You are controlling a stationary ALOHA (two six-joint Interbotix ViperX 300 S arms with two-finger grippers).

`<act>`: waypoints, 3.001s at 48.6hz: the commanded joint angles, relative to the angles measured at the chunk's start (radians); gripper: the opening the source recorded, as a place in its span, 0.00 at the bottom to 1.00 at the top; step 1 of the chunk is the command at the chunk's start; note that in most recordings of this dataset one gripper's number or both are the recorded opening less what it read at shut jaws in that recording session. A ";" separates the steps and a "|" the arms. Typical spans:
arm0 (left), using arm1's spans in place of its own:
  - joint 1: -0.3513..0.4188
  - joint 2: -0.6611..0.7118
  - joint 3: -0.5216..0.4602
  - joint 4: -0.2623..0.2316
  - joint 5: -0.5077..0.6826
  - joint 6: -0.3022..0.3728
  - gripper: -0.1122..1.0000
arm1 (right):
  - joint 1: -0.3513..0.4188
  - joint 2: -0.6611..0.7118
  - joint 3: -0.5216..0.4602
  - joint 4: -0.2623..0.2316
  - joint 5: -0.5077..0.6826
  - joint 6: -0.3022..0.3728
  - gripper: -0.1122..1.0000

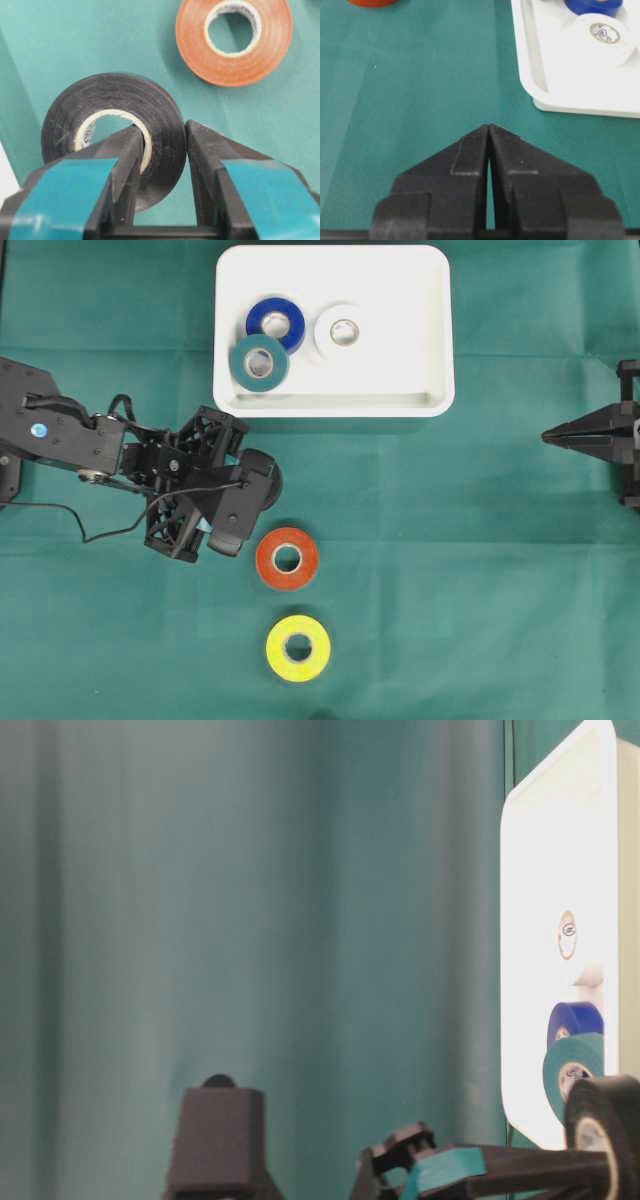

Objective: Put the tape into the white case with the left arm.
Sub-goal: 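Close the left gripper on the black tape roll's rim, then carry the black tape roll into the tray beside the white roll, then open the left gripper and withdraw it to the left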

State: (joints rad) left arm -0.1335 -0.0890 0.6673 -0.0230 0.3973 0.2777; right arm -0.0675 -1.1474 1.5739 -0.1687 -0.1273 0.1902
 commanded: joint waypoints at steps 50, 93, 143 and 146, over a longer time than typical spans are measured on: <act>0.293 0.202 -0.295 0.003 -0.011 0.256 0.32 | -0.003 0.006 -0.009 -0.002 -0.014 0.000 0.02; 0.313 0.249 -0.318 0.002 -0.032 0.282 0.70 | -0.003 0.006 -0.008 -0.002 -0.015 0.002 0.02; 0.298 -0.155 0.055 -0.003 -0.035 0.196 0.84 | -0.003 0.005 -0.008 -0.002 -0.015 0.002 0.02; 0.295 -0.190 0.086 -0.003 -0.035 0.175 0.84 | -0.003 0.003 -0.008 -0.002 -0.015 0.002 0.02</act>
State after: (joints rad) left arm 0.1657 -0.2194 0.7348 -0.0230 0.3666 0.4663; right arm -0.0690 -1.1490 1.5769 -0.1687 -0.1319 0.1902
